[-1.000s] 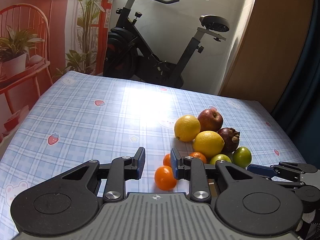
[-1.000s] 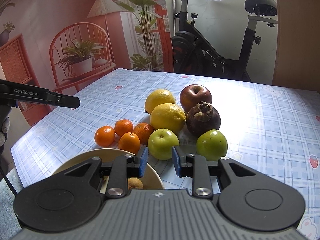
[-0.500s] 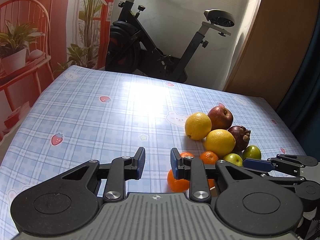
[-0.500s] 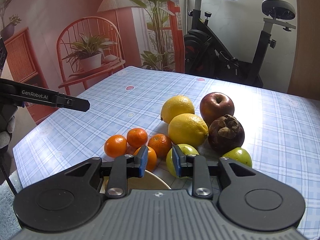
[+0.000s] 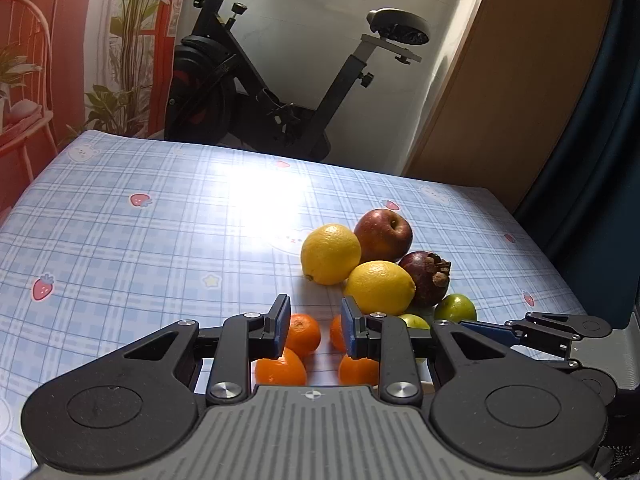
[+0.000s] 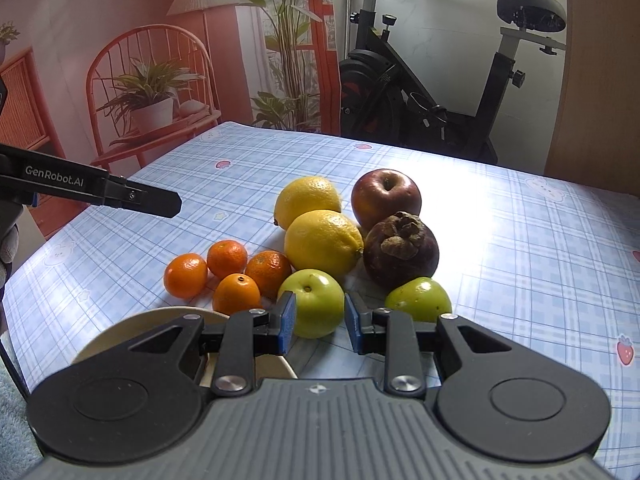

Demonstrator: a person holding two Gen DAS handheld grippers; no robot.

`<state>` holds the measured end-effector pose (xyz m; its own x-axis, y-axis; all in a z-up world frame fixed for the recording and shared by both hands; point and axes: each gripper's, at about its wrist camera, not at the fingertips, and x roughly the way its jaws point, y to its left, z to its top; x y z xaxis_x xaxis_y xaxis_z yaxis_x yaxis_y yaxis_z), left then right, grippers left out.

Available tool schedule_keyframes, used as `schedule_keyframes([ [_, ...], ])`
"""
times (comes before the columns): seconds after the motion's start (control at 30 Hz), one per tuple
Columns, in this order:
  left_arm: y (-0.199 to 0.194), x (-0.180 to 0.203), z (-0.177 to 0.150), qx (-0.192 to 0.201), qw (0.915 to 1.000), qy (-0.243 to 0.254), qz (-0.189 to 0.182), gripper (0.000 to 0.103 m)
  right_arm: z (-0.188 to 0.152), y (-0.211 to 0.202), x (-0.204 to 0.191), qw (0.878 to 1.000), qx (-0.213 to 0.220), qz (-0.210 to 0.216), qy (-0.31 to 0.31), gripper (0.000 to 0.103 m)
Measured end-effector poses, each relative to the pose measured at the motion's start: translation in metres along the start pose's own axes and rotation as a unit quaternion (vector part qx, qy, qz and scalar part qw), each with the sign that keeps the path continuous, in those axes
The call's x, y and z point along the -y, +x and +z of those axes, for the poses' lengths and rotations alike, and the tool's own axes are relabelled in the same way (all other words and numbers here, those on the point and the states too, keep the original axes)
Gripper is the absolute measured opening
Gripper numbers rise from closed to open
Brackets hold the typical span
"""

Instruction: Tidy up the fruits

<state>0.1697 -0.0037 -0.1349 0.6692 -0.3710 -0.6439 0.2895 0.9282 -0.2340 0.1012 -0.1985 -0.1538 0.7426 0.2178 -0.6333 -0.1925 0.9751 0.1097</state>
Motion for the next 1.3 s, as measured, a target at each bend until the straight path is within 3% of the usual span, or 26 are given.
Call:
schedule_keyframes([
  [0.17, 0.014, 0.018, 0.000, -0.018, 0.9993, -0.006, -0.033, 0.029, -0.003, -0.004, 0.011, 1.000, -0.003, 0.006, 0.012, 0.029],
  [0.43, 0.045, 0.036, 0.004, -0.068, 0.9961, -0.011, -0.055, 0.029, -0.009, 0.006, 0.009, 1.000, -0.006, 0.024, -0.003, 0.029],
  [0.6, 0.061, 0.042, 0.008, -0.092, 0.9943, -0.012, -0.052, 0.029, -0.012, 0.015, 0.014, 0.999, -0.010, 0.049, 0.015, 0.030],
  [0.73, 0.067, 0.046, 0.012, -0.105, 0.9930, -0.013, -0.052, 0.029, -0.012, 0.020, 0.018, 0.997, -0.010, 0.069, 0.029, 0.038],
  [0.97, 0.076, 0.053, 0.012, -0.124, 0.9908, 0.001, -0.055, 0.029, -0.011, 0.026, 0.020, 0.995, -0.013, 0.091, 0.043, 0.042],
  [1.3, 0.085, 0.054, 0.009, -0.129, 0.9904, 0.003, -0.049, 0.032, -0.011, 0.036, 0.024, 0.991, -0.016, 0.110, 0.070, 0.048],
])
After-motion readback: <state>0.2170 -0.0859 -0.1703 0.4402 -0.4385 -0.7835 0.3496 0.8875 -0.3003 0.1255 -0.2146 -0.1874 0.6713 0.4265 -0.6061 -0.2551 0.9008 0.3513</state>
